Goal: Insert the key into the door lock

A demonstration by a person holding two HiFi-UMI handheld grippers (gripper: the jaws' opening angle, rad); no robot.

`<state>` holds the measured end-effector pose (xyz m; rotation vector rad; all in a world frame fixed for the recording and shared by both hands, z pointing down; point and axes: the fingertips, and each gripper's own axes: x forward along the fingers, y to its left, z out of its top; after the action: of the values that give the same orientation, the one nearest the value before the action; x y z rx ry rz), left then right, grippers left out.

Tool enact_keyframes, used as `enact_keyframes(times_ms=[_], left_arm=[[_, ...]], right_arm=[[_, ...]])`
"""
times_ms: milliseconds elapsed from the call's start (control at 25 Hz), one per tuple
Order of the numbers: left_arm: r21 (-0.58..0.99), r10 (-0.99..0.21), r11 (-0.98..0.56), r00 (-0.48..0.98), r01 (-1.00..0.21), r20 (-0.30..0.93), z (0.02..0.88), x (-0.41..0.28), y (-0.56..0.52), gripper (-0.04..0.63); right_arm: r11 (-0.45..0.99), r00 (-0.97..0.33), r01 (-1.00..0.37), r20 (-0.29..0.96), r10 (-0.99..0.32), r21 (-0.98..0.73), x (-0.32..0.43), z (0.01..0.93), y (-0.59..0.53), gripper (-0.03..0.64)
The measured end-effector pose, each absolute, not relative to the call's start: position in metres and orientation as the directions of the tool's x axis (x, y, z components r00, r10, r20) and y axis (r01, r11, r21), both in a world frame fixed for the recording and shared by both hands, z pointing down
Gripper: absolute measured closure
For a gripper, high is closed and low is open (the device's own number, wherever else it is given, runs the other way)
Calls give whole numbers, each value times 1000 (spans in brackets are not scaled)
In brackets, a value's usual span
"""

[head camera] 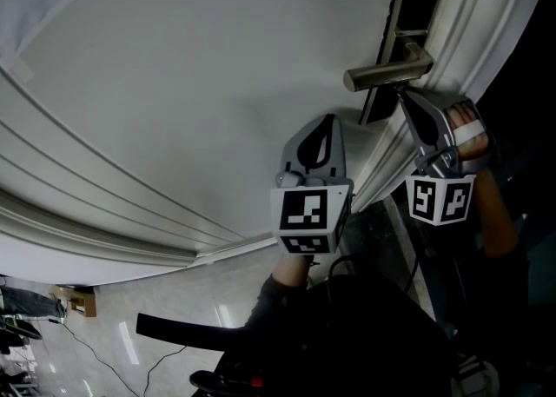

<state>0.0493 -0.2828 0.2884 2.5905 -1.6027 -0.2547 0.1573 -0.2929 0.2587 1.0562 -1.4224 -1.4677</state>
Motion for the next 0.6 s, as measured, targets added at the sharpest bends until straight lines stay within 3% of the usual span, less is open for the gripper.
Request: enact_keyframes(times_ms=[600], left_arm=[[163, -893, -450, 440, -878, -94, 289, 49, -285, 595]], right_arm=[[-27, -311, 5, -24, -950, 1000, 157, 258, -294, 604]])
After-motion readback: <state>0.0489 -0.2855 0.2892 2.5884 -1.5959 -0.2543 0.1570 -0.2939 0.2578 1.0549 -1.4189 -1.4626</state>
